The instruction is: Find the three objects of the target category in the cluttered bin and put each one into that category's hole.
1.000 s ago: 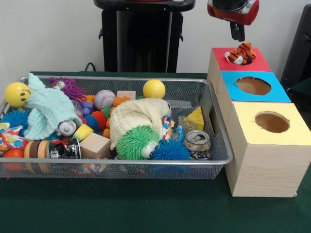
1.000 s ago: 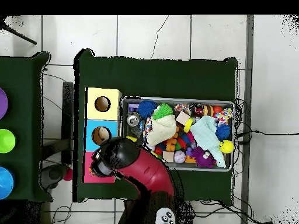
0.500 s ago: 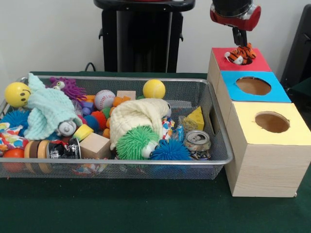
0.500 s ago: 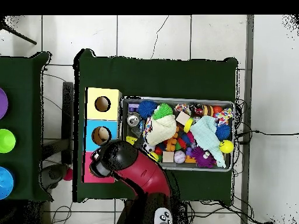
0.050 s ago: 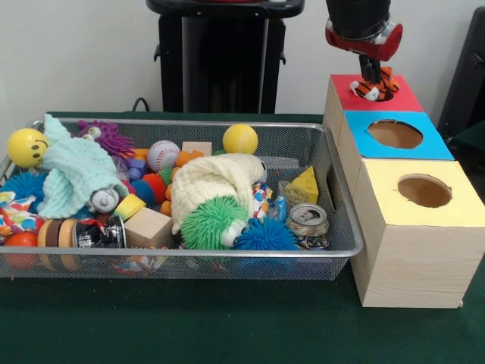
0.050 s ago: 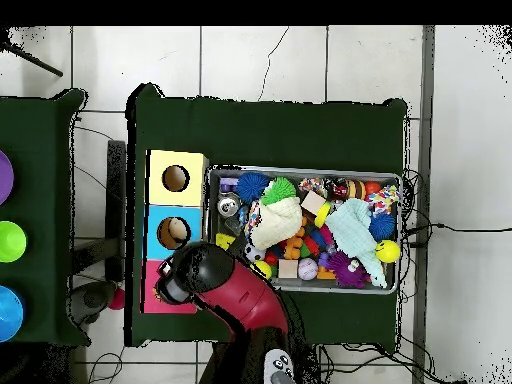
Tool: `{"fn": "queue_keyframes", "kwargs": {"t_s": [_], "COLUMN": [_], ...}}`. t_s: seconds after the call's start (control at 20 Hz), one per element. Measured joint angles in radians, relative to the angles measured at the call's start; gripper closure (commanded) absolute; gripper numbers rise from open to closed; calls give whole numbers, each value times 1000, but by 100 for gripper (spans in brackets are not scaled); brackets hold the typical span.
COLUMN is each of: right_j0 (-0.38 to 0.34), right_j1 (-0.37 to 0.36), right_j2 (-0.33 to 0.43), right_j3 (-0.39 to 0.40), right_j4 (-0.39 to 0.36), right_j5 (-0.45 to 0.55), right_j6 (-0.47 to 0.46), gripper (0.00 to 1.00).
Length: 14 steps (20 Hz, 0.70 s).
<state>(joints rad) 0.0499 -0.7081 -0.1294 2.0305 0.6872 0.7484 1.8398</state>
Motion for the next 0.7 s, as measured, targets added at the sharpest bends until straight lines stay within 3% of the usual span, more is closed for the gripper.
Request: {"fn": "queue_keyframes", "kwargs": {"t_s": [0.7], "right_j0": [-33], "right_j1": [17], "right_j2": [32], "right_j3": [0], "right_j4": [0], "right_j5": [-19], "right_j6": [0], "gripper": [100]}}
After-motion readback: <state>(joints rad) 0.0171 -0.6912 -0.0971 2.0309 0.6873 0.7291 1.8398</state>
